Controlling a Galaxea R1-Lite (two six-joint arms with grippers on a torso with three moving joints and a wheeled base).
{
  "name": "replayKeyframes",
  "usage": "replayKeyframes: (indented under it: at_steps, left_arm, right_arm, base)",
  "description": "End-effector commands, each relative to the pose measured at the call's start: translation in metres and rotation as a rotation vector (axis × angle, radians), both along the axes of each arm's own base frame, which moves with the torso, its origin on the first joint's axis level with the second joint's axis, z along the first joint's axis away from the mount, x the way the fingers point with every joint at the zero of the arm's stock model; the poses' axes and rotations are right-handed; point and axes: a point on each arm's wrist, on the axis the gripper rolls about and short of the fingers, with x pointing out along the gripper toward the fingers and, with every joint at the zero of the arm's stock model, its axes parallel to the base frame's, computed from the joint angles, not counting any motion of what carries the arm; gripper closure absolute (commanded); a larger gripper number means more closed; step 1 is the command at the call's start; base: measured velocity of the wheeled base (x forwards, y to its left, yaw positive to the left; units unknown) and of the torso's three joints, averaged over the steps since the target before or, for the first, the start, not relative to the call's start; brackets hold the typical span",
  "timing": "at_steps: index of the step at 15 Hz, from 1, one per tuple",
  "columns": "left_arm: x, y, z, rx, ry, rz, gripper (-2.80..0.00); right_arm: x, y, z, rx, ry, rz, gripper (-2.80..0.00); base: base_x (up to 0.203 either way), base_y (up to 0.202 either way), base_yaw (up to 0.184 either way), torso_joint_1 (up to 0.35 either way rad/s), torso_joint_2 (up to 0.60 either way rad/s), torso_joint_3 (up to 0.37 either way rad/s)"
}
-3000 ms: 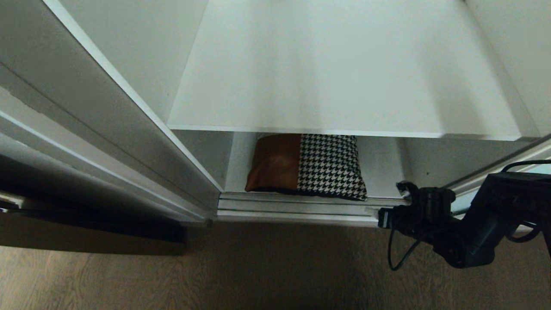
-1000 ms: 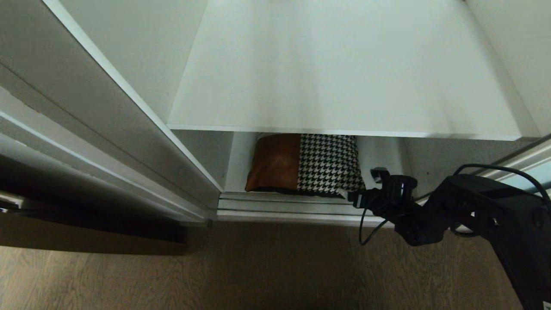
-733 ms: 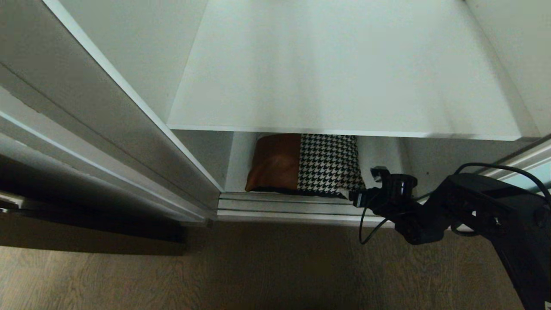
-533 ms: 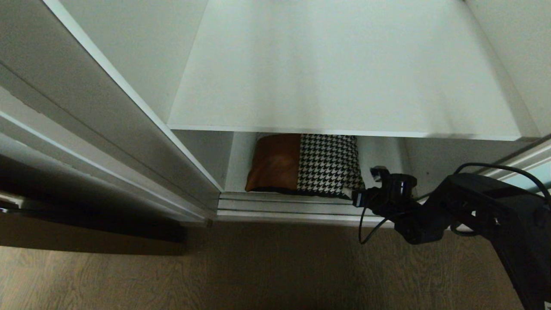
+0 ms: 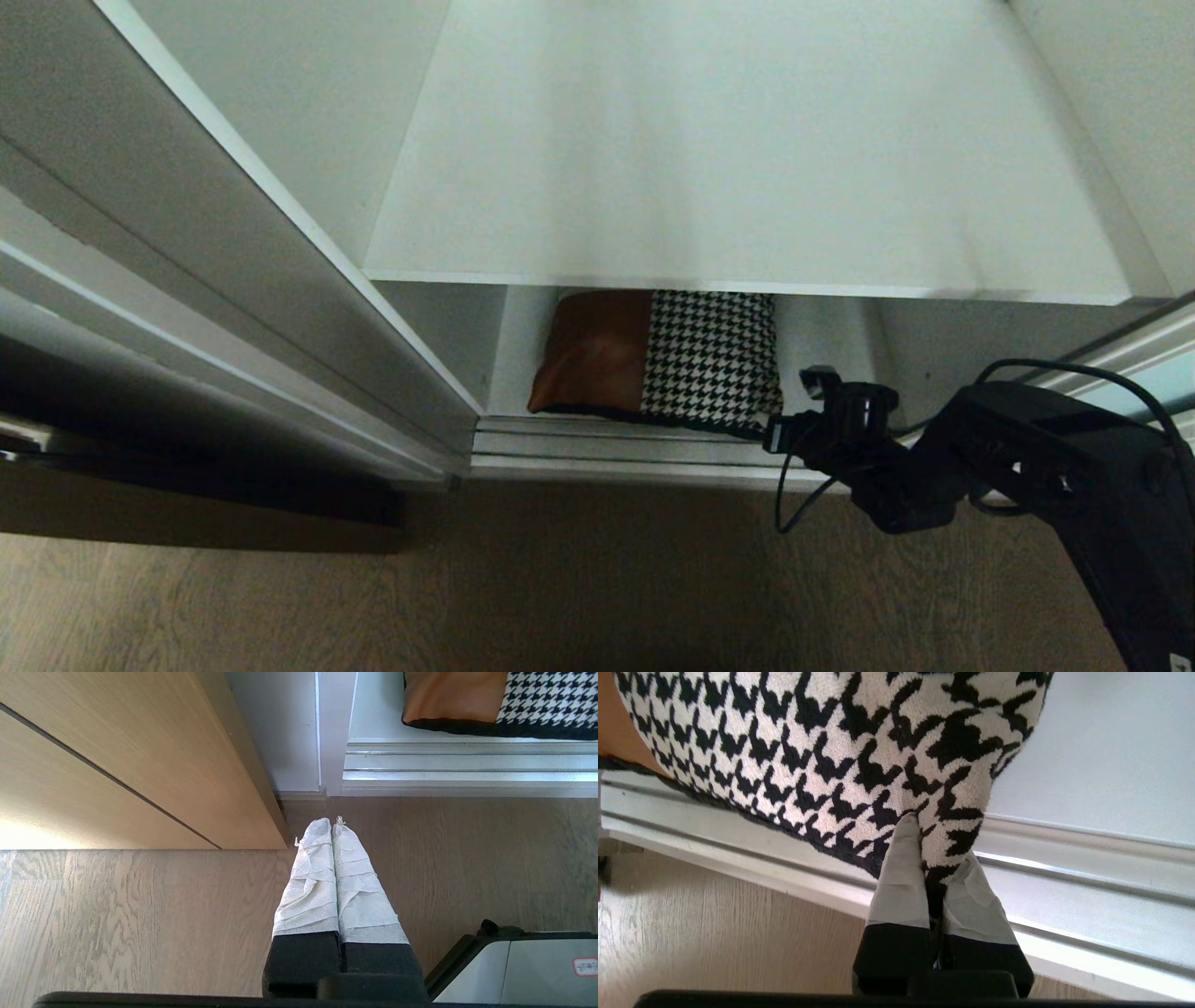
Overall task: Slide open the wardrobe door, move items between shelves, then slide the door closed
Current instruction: Place the pillow on the higher shelf
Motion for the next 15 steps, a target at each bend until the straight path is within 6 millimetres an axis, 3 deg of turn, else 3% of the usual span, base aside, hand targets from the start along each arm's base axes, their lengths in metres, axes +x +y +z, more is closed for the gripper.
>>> replayKeyframes:
  at_steps: [1, 8, 10, 15]
  left_arm:
    - [0.0, 0.0, 0.0, 0.0, 0.001, 0.0, 0.0]
    - [0.0, 0.0, 0.0, 0.0, 0.001, 0.0, 0.0]
    - [0.0, 0.0, 0.0, 0.0, 0.001, 0.0, 0.0]
    - [0.0, 0.0, 0.0, 0.0, 0.001, 0.0, 0.0]
  right_arm:
    - [-0.005, -0.002, -0.004, 0.0, 0.022, -0.002, 0.0]
    - [-0.033, -0.009, -0.007, -0.019, 0.157, -0.01, 0.0]
    - [-0.039, -0.02, -0.009, -0.024, 0.188, -0.031, 0.0]
    - [-0.049, -0.031, 0.004, -0.026, 0.236, -0.053, 0.0]
  base:
    - [0.0, 0.0, 0.0, 0.0, 0.0, 0.0]
    - [0.0, 0.0, 0.0, 0.0, 0.0, 0.0]
    - [0.0, 0.0, 0.0, 0.0, 0.0, 0.0]
    - [0.0, 0.0, 0.0, 0.0, 0.0, 0.0]
